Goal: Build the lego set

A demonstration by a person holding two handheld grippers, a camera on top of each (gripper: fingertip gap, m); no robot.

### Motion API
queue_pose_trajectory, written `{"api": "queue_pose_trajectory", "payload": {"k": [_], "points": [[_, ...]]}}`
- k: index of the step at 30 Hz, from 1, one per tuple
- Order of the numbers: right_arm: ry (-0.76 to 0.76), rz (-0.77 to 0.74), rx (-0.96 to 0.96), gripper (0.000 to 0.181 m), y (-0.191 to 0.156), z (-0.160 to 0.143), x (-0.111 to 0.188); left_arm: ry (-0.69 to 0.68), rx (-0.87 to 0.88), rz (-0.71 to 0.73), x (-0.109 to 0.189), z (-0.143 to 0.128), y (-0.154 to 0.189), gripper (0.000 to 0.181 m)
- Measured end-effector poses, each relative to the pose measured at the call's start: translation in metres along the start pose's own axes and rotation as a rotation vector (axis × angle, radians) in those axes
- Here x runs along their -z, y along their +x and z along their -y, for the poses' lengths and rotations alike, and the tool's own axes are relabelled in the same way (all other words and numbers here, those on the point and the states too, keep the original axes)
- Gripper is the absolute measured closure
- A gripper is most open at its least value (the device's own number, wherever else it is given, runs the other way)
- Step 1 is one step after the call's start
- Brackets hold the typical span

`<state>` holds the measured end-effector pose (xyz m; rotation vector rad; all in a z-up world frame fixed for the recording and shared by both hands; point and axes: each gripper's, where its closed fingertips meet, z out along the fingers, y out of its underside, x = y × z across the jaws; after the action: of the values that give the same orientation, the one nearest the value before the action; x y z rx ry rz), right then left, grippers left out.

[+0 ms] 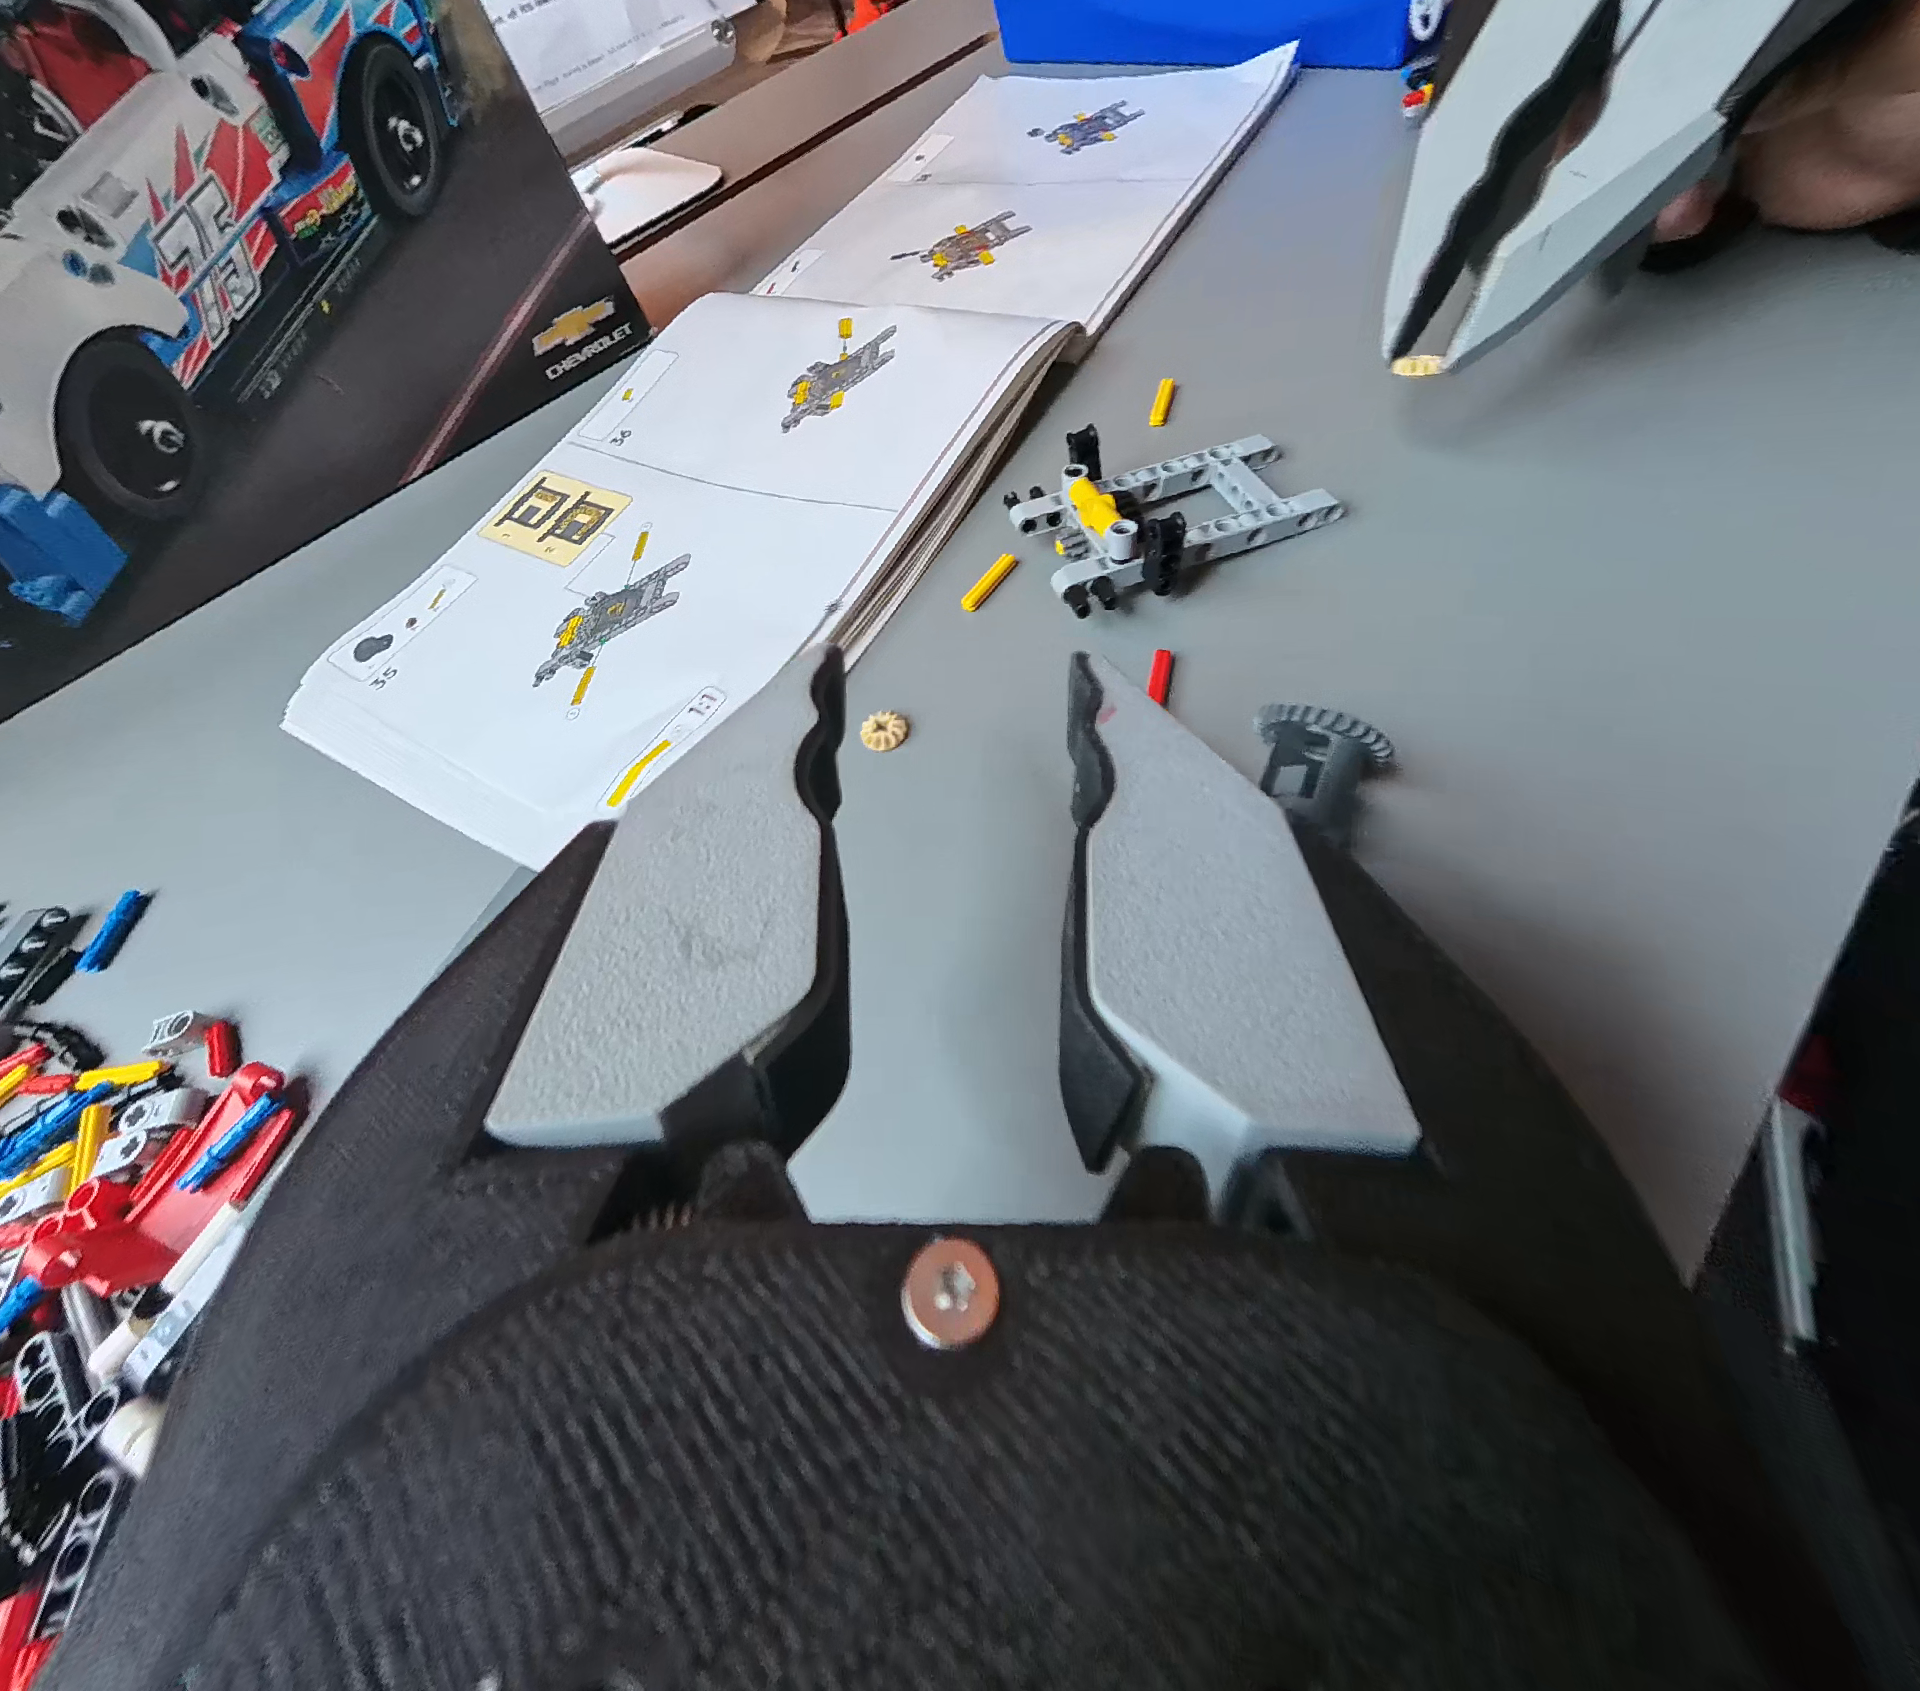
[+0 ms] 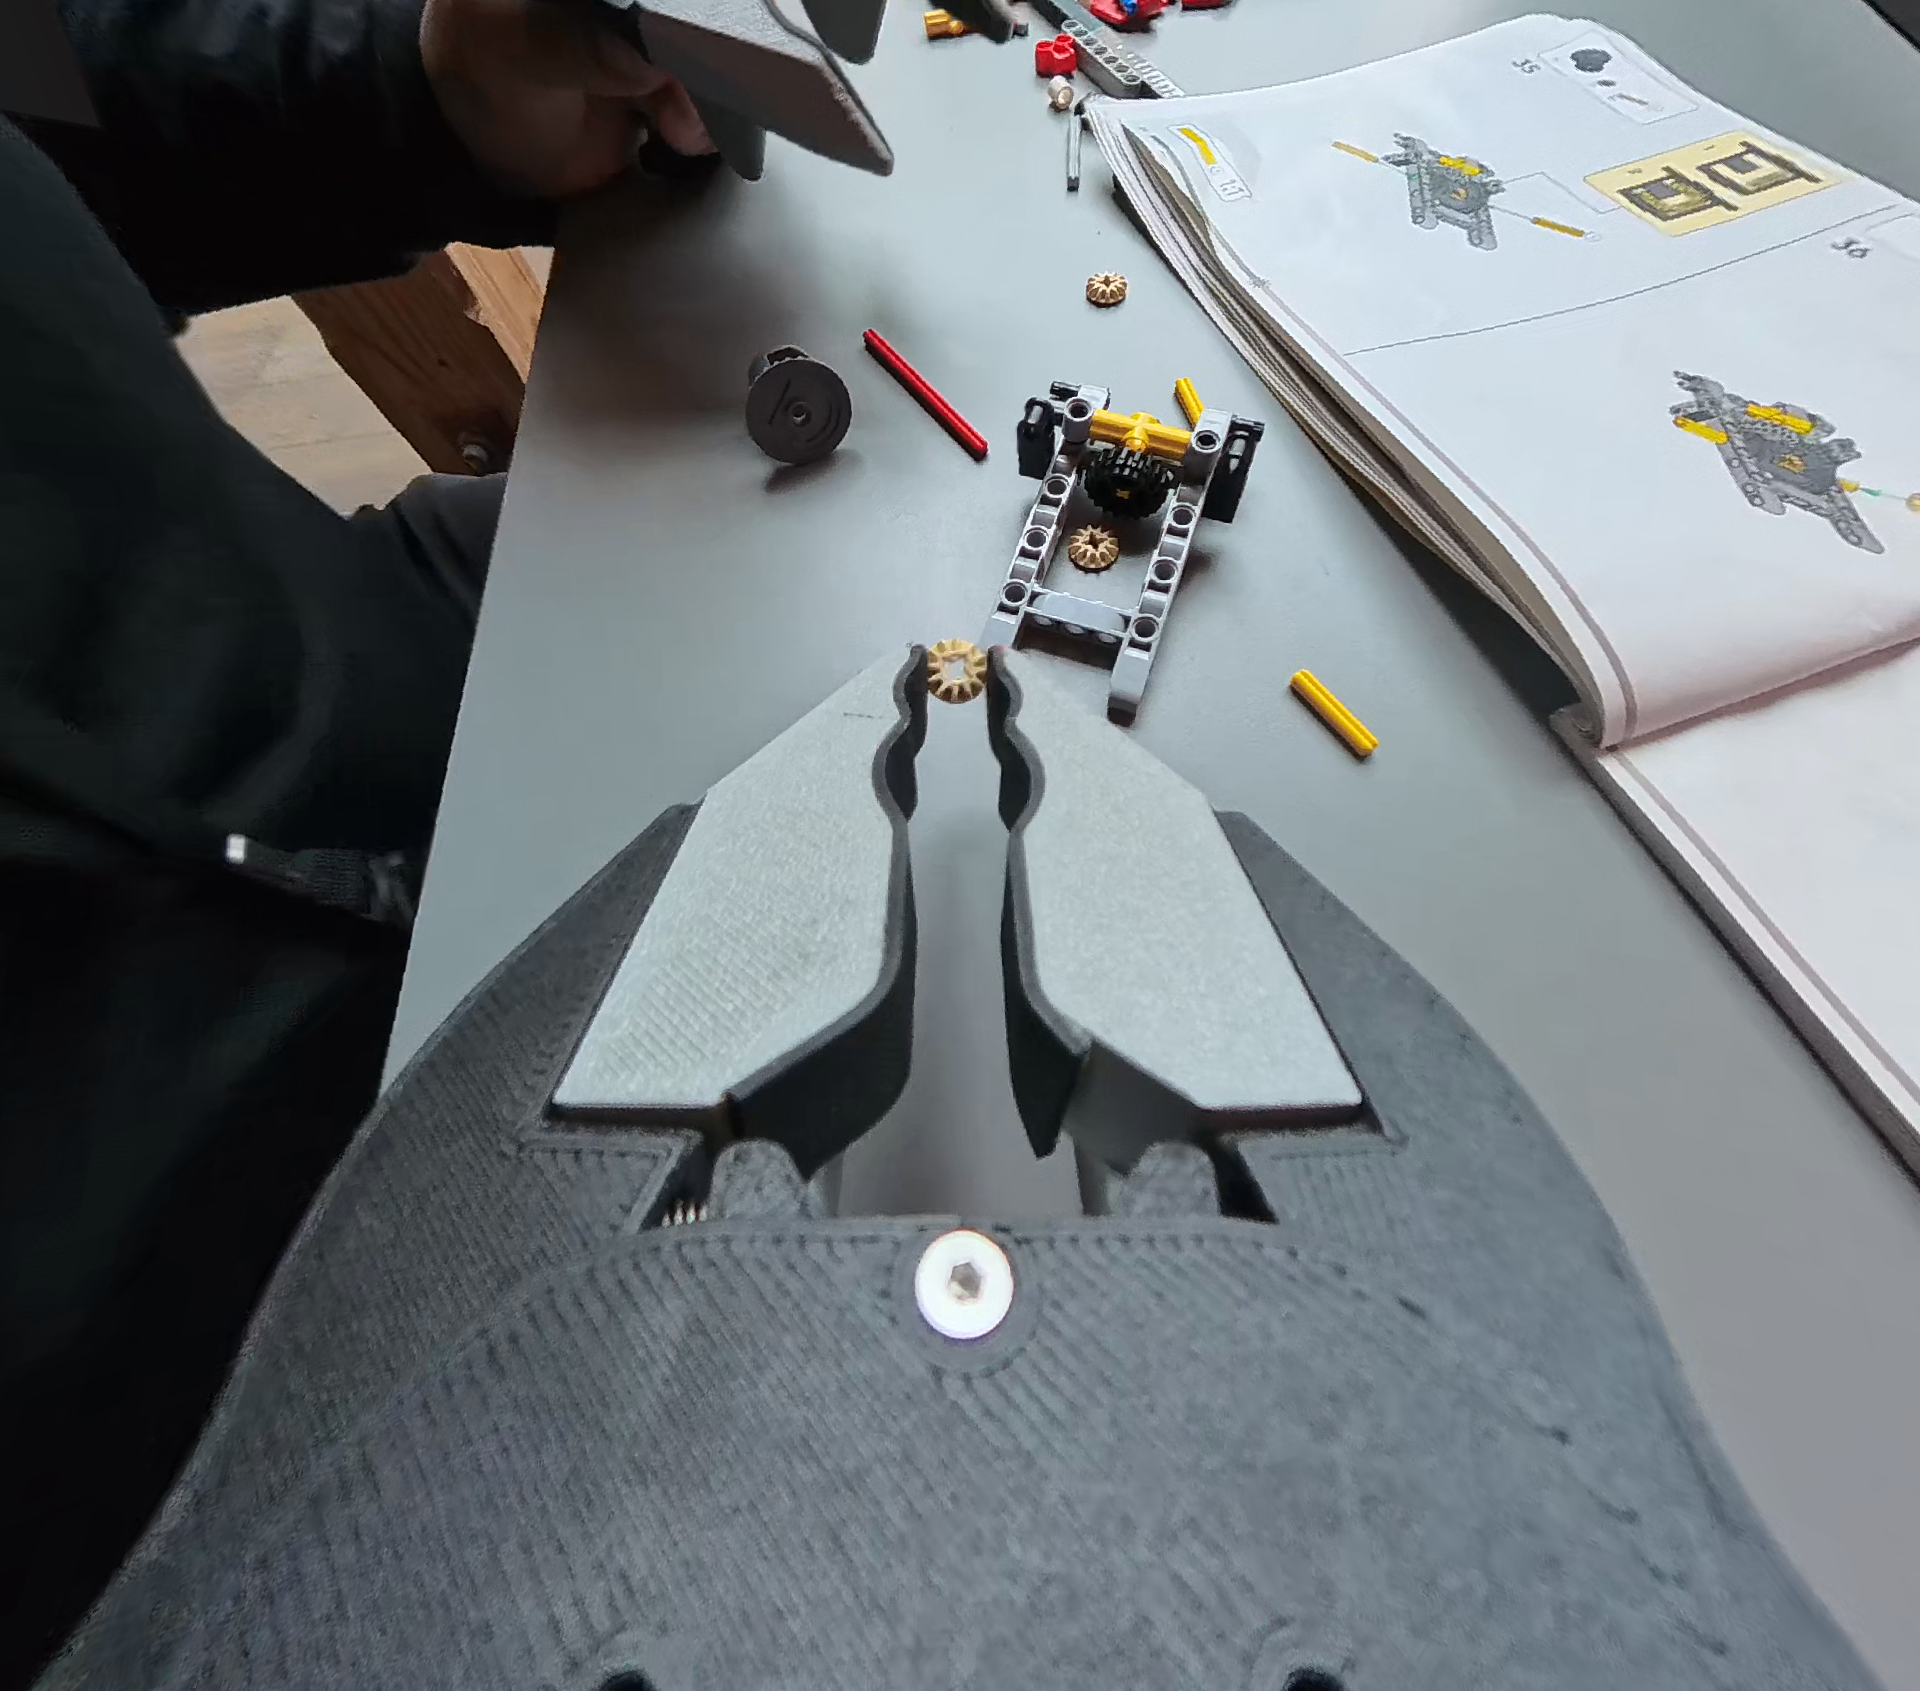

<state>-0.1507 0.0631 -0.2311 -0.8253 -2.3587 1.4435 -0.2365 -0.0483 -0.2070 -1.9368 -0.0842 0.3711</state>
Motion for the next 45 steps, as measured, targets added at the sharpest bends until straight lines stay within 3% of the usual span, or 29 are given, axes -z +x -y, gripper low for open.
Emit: {"api": "queue_pose_trajectory", "payload": {"k": [8,17,24,30,35,38,45], "points": [[0.035,0.054,0.042,0.173,-0.022,0.011,-0.008,0.063,-0.047,-0.166,0.007,0.014,0.041,0.15],[0.046,0.169,0.11,0.173,-0.072,0.035,-0.018,-0.101,-0.265,-0.379,0.012,0.008,0.117,0.15],[-0.016,0.243,0.119,0.174,-0.097,0.038,-0.028,-0.094,-0.501,-0.273,0.011,0.01,0.135,0.158],[-0.05,0.295,0.055,0.174,-0.1,0.033,-0.033,0.001,-0.64,-0.163,0.013,0.024,0.134,0.164],[-0.031,0.352,-0.012,0.174,-0.1,0.034,-0.033,-0.001,-0.658,-0.183,0.011,0.02,0.14,0.165],[-0.03,0.366,-0.039,0.174,-0.098,0.032,-0.033,0.023,-0.667,-0.181,0.012,0.023,0.141,0.178],[-0.009,0.422,-0.166,0.174,-0.095,0.031,-0.034,0.029,-0.673,-0.156,0.009,0.021,0.138,0.179]]}}
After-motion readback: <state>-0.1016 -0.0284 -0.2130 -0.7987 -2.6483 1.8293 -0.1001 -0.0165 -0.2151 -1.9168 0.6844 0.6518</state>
